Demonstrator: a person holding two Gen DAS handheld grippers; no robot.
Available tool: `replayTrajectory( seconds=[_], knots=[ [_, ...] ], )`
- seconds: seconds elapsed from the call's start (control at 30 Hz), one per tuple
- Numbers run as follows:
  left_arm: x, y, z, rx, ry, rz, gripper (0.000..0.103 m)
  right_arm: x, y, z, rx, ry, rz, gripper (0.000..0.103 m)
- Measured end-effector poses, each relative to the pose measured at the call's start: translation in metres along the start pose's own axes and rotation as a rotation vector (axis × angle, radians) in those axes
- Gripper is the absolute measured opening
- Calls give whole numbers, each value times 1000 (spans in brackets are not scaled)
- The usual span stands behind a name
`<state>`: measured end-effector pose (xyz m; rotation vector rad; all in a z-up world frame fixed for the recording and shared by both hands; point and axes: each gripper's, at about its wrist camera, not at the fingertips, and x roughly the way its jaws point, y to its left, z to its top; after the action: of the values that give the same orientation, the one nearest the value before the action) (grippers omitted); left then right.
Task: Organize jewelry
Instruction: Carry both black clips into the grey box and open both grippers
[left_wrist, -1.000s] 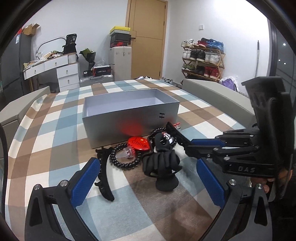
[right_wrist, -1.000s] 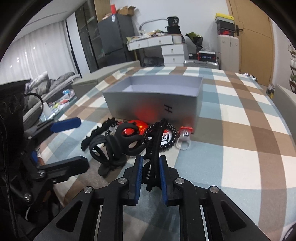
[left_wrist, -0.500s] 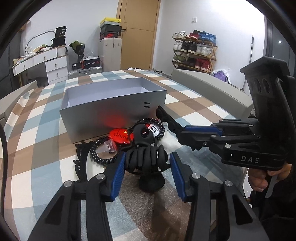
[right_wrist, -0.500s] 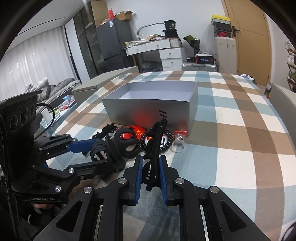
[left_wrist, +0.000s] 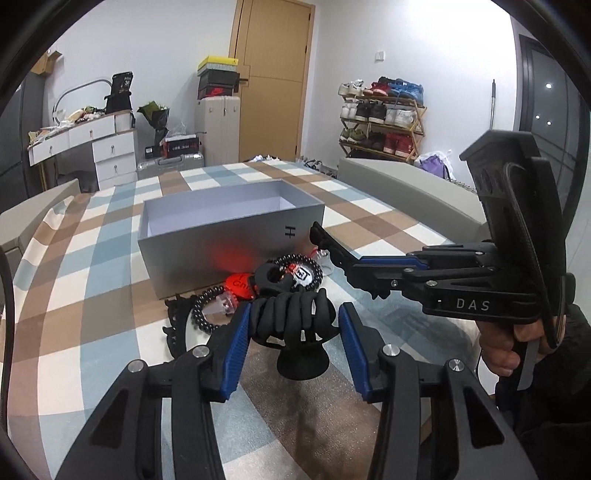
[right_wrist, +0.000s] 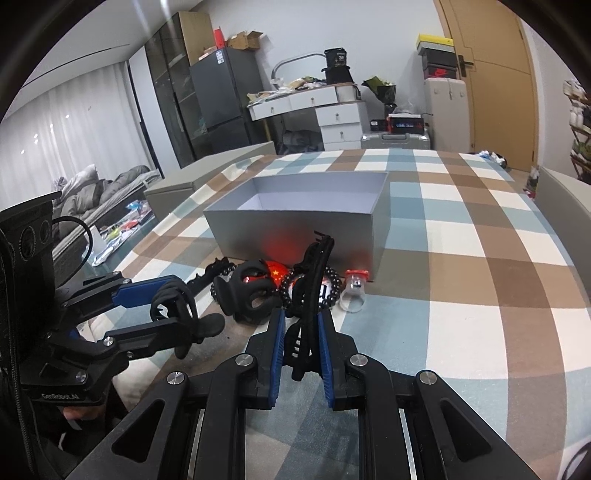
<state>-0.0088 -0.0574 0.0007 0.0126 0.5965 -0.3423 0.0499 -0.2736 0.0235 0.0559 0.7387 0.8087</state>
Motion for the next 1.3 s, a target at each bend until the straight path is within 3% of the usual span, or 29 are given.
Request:
replayTrajectory(
  seconds=[0.33,0.73,1.07,1.3],
  knots=[
    [-9,14,17,-34,-63,48,42,-14,0,10,15,-67,19,17],
    [-7,33,56,-63,-158,142,42,-29,2,47,55,-138,50,17],
    [1,54,73,-87,-192,212,42,-28,3,90,78,-201,69,17],
    [9,64,79,-111,-191,233,42,-12,-6,110,111,-191,95,17]
  ],
)
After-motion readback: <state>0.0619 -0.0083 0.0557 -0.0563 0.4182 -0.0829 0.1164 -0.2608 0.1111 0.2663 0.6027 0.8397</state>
